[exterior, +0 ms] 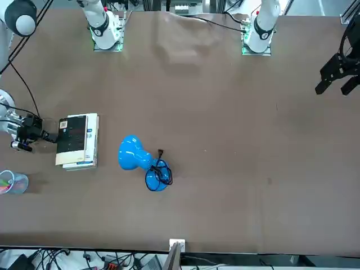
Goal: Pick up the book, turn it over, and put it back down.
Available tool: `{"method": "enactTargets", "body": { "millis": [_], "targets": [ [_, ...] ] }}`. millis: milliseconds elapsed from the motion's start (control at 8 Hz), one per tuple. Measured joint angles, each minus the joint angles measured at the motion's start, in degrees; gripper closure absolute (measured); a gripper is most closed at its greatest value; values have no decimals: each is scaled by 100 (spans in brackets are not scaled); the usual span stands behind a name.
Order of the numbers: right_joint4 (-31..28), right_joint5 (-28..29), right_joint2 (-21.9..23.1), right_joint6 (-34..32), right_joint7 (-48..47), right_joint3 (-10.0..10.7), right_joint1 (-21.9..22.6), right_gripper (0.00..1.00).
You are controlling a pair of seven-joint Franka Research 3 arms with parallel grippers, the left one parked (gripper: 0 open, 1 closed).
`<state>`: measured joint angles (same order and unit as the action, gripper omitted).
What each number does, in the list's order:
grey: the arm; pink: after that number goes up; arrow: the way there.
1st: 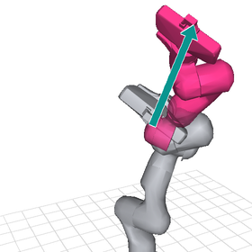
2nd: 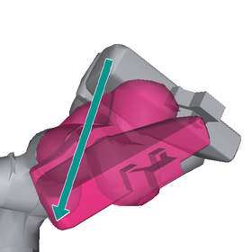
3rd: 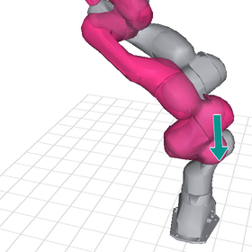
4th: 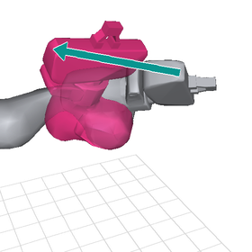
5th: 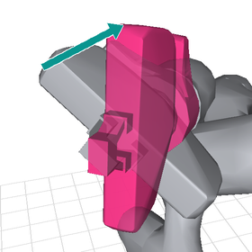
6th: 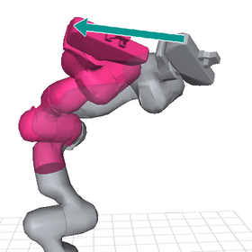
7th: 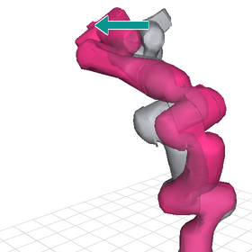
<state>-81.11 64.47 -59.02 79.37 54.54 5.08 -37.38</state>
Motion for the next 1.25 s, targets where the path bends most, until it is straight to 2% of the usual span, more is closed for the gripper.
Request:
{"method": "enactTargets", "body": {
  "millis": [250, 625, 750, 875, 1000, 1250],
  "targets": [
    [20, 14, -31, -46, 7, -1, -1, 23],
    [32, 14, -58, -81, 9, -1, -17, 48],
    [32, 14, -77, -100, 10, -1, -34, 74],
    [34, 14, -91, -143, 11, -1, -55, 85],
    [66, 19, -104, -213, 11, -1, -82, 89],
    [321, 25, -105, -591, -171, 1, -104, 89]
  ]
}}
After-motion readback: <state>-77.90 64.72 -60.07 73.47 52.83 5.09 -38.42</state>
